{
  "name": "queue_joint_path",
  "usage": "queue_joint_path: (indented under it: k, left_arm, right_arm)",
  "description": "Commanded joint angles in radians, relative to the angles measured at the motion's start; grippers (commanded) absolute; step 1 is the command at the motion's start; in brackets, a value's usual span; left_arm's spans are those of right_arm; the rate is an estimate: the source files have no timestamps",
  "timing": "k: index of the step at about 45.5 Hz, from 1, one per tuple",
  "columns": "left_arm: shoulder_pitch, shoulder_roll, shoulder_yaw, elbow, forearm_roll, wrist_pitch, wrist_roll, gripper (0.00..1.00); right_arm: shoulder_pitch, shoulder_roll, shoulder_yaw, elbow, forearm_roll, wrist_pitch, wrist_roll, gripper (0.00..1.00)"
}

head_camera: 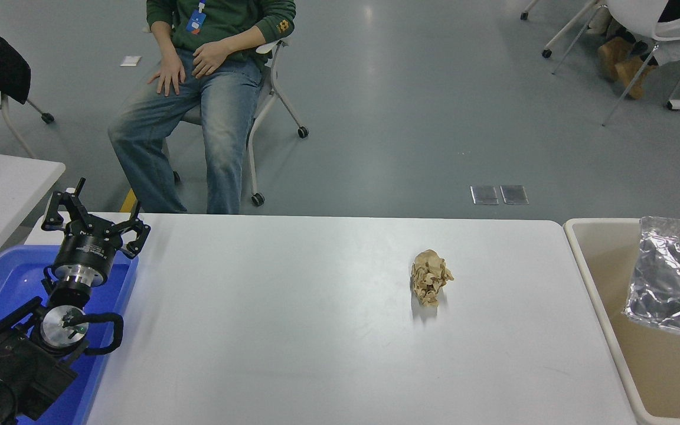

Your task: Clean the table surface

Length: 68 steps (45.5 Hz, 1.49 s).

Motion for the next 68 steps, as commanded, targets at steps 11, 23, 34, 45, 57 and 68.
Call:
queue_joint_path:
  k: [11, 23, 34, 45, 57, 68]
  left_arm:
    - [0.000, 0.000, 0.000, 0.000, 0.000, 0.000, 0.002, 1.00]
    - [0.000, 0.000, 0.000, 0.000, 0.000, 0.000, 0.000, 1.00]
    - [0.000, 0.000, 0.000, 0.000, 0.000, 0.000, 0.000, 1.00]
    - [0.000, 0.000, 0.000, 0.000, 0.000, 0.000, 0.000, 1.00]
    - [0.000, 0.000, 0.000, 0.000, 0.000, 0.000, 0.000, 1.00]
    - [0.000, 0.000, 0.000, 0.000, 0.000, 0.000, 0.000, 1.00]
  right_arm:
    - [-0.077, 0.097, -0.044, -0.063, 0.122, -0.188, -0.208, 0.00]
    - [-0.079, 0.114, -0.055, -0.063, 0.119, -0.228, -0.307, 0.00]
    - [-0.108, 0.137, -0.102, -0.068, 0.123, -0.254, -0.368, 0.00]
    - [-0.111, 0.151, -0.095, -0.069, 0.132, -0.256, -0.382, 0.00]
    - [-0.111, 0.157, -0.099, -0.068, 0.177, -0.248, -0.388, 0.00]
    - [-0.108, 0.159, -0.107, -0.062, 0.257, -0.244, -0.382, 1.00]
